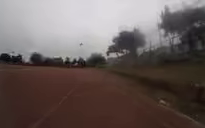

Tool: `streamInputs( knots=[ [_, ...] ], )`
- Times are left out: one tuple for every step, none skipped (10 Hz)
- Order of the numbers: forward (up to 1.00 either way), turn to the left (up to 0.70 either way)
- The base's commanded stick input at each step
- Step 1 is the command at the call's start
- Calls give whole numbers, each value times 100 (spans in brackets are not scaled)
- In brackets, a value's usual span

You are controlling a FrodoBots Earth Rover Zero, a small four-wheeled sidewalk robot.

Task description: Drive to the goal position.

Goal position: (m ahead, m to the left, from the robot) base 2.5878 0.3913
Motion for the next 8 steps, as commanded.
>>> streamInputs(
  knots=[
    [100, 0],
    [100, 0],
    [100, 0],
    [100, 0],
    [100, 0],
    [100, 0],
    [100, 0],
    [100, 0]
  ],
)
